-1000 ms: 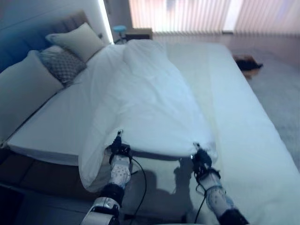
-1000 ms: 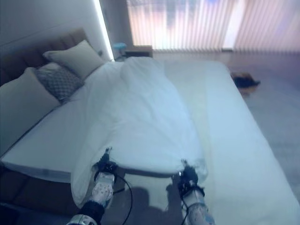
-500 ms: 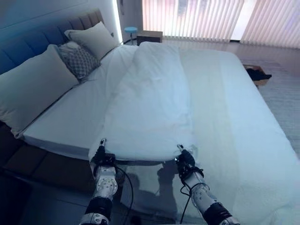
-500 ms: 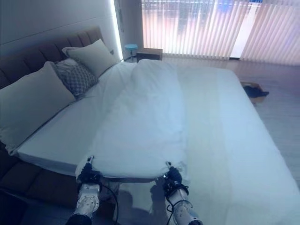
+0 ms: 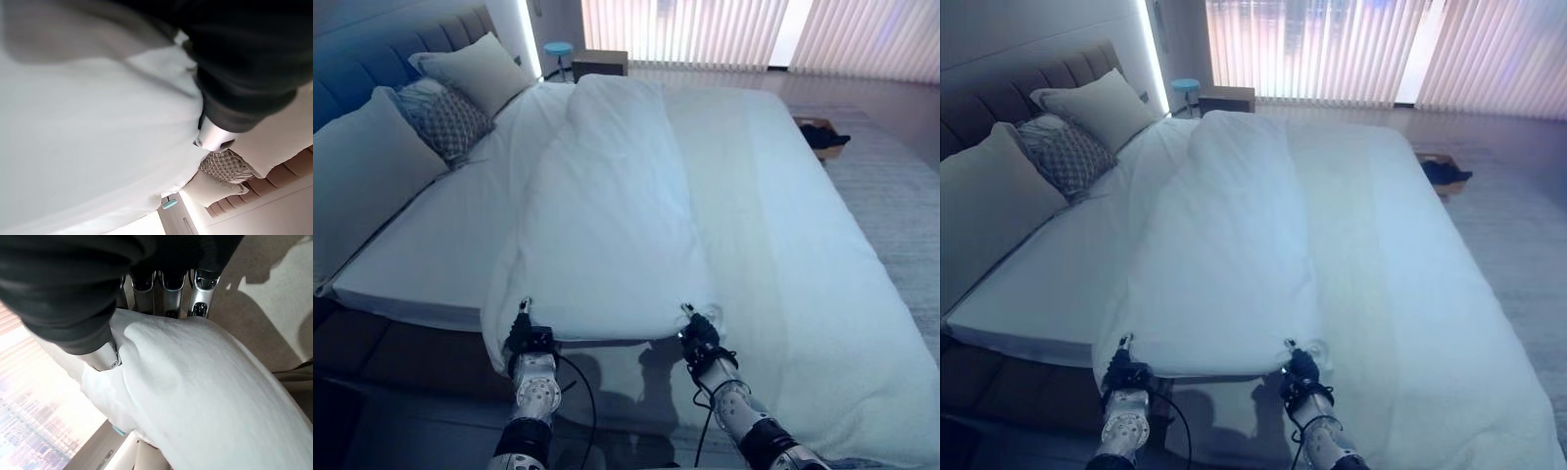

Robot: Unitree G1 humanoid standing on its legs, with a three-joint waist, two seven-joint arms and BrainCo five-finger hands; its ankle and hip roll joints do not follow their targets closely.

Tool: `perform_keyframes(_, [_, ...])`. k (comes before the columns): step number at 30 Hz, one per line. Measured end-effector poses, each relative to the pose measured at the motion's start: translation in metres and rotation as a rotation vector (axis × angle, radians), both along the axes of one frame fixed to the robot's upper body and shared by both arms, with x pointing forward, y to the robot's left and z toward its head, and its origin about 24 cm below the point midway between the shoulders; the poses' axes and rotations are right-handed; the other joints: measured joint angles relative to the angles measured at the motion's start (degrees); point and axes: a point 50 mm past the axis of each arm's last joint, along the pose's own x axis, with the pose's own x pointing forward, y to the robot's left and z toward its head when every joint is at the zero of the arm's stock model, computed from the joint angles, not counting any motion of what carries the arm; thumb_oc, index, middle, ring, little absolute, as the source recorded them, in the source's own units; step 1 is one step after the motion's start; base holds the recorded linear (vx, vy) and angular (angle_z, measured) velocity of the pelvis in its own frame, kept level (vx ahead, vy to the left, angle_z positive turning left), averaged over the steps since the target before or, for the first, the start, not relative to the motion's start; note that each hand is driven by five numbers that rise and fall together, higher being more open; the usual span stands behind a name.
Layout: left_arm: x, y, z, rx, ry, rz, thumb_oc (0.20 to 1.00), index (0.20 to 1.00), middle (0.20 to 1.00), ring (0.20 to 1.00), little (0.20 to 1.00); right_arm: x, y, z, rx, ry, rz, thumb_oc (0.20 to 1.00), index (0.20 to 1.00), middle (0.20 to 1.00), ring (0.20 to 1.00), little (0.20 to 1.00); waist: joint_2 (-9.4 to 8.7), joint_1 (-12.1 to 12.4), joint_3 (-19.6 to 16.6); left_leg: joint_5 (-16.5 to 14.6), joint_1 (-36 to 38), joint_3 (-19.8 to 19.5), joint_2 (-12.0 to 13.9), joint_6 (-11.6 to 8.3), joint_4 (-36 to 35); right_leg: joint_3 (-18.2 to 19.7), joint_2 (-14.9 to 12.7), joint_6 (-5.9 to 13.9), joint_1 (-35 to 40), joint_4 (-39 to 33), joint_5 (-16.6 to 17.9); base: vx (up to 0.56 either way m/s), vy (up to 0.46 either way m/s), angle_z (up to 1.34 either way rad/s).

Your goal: Make the bed

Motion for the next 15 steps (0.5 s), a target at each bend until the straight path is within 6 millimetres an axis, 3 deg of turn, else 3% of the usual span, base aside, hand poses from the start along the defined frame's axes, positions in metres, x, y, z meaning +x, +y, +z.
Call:
perform_keyframes(1, [0.0,-0.002,-0.001,0.008,0.007,-0.013,0.2,0.2,0.2,0.2,0.2,0.0,-0.002,0.0,-0.008,0.002,-0.002,0.2,0.2,0.2,0.2,0.2,0.75,-0.6,-0.1,-0.9,0.5,0.3,-0.4,0.91,-1.5,0.0,-0.2,1.1,0.1,0.5,0.0,-0.02,0.327,0.6])
perform_keyframes(2, [0.004,-0.006,0.002,0.014,0.0,-0.035,0.2,0.2,0.2,0.2,0.2,-0.002,-0.006,-0.003,-0.01,0.014,-0.015,0.2,0.2,0.2,0.2,0.2,0.25,-1.4,-0.3,-1.2,0.5,0.1,-2.9,3.08,-2.6,2.0,-2.9,2.66,-1.3,2.4,-0.5,-0.03,0.435,0.51])
perform_keyframes(4, [0.004,-0.004,0.003,0.046,0.0,-0.044,0.2,0.2,0.2,0.2,0.2,-0.002,-0.005,-0.002,-0.012,0.014,-0.004,0.2,0.2,0.2,0.2,0.2,-0.25,-1.6,-0.6,-0.5,0.4,0.5,-6.8,5.58,-3.4,6.5,-6.0,4.72,-2.8,3.0,0.3,-0.05,0.502,0.24])
perform_keyframes(8, [0.009,0.01,0.014,0.124,-0.012,-0.032,0.2,0.2,0.2,0.2,0.2,0.003,0.014,0.006,-0.009,-0.017,0.062,0.2,0.2,0.2,0.2,0.2,-0.23,1.0,-0.6,-0.9,0.1,4.3,-9.3,8.25,-3.2,9.0,-8.8,6.32,-4.1,2.4,2.3,-0.1,0.252,-0.32])
perform_keyframes(11, [0.022,0.028,0.045,0.19,-0.105,-0.001,0.2,0.2,0.2,0.2,0.2,0.021,0.029,0.034,-0.017,-0.136,0.143,0.2,0.2,0.2,0.2,0.2,-0.22,2.0,-0.6,-1.2,-1.3,5.3,-9.7,8.99,-2.3,9.0,-9.0,6.08,-5.2,1.6,4.4,-0.09,0.167,-0.18])
perform_keyframes(14, [0.027,0.035,0.086,0.271,-0.259,0.005,0.2,0.2,0.2,0.2,0.2,0.034,0.027,0.088,-0.049,-0.396,0.215,0.2,0.2,0.2,0.2,0.2,-0.32,2.4,-0.5,-1.1,-1.4,4.8,-9.5,9.2,-2.8,9.1,-8.4,5.9,-5.7,2.6,4.8,0.01,0.119,0.06])
perform_keyframes(15, [0.026,0.036,0.095,0.271,-0.303,0.015,0.2,0.2,0.2,0.2,0.2,0.036,0.024,0.107,-0.065,-0.489,0.228,0.2,0.2,0.2,0.2,0.2,-0.36,2.6,-0.5,-1.0,-1.4,4.1,-9.3,8.96,-3.1,10.5,-6.8,7.55,-5.4,2.8,3.0,0.03,0.063,0.08])
